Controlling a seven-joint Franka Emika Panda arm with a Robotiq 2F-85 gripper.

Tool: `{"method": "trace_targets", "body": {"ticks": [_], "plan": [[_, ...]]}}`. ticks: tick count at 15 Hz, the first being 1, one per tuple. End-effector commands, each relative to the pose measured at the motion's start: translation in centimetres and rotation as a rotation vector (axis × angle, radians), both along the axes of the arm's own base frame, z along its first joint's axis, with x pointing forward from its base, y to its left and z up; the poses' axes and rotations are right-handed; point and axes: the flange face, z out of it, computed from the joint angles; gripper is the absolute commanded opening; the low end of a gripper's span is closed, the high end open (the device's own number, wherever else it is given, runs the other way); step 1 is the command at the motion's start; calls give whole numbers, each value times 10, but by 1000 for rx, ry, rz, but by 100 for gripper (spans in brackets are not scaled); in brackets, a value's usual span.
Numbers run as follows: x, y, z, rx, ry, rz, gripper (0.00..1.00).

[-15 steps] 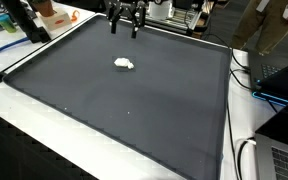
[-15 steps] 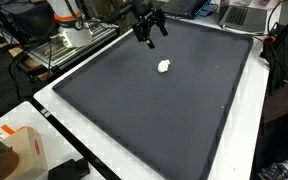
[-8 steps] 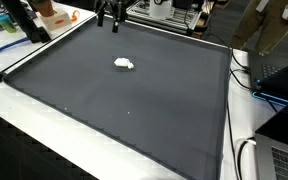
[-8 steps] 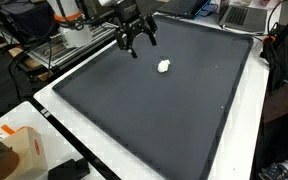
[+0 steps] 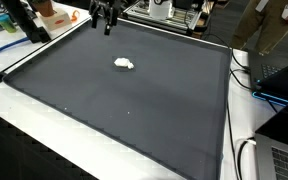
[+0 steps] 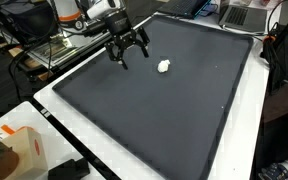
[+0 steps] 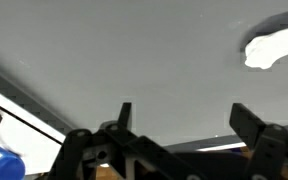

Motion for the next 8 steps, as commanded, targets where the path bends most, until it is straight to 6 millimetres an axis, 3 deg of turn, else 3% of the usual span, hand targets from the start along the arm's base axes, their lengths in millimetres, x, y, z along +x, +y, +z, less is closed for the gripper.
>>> {"method": "trace_targets", "body": {"ticks": [1, 2, 4, 8], "plan": [[2, 59, -23, -23, 0, 78, 100], [0, 27, -11, -19, -7, 36, 100], [1, 60, -20, -11, 1, 79, 100], [2, 65, -30, -23, 8, 56, 100]]}}
